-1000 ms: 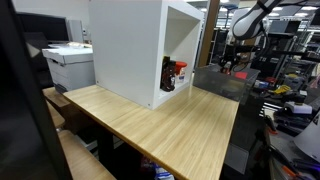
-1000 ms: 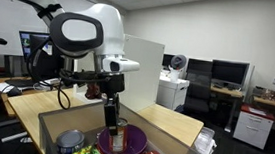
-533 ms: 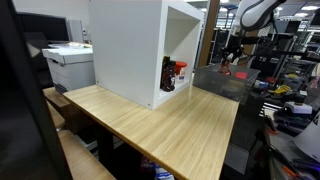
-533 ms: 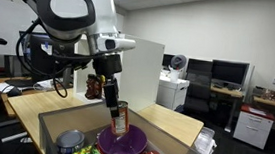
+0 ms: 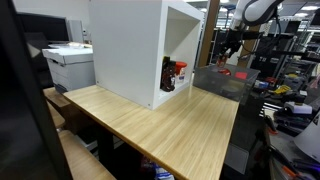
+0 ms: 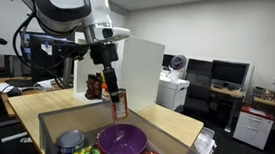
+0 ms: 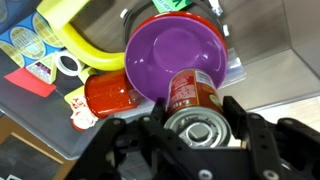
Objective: Put the canned food in the white shelf
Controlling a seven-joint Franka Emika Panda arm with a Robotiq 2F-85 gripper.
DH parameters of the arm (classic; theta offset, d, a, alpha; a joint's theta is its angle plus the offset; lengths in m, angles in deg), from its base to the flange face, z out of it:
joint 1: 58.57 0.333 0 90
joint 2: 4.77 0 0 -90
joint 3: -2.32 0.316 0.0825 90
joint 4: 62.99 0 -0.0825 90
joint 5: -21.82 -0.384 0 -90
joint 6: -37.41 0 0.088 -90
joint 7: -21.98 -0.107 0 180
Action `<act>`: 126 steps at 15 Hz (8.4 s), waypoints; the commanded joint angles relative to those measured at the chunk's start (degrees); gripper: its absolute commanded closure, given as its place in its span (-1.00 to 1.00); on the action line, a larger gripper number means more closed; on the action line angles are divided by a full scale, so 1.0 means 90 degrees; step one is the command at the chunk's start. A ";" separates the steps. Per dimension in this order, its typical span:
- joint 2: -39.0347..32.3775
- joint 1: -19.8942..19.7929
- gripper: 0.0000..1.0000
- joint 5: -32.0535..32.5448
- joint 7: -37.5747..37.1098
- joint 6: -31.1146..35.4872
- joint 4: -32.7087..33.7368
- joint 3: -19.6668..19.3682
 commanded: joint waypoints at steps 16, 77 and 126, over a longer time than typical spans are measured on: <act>0.0827 0.0380 0.31 -0.0150 0.1347 0.0054 -0.0426 0.0936; -0.0007 0.0983 0.31 0.0283 0.1106 0.0597 -0.0434 0.1786; -0.2487 0.2140 0.31 0.1179 -0.0279 0.1175 0.1405 0.0743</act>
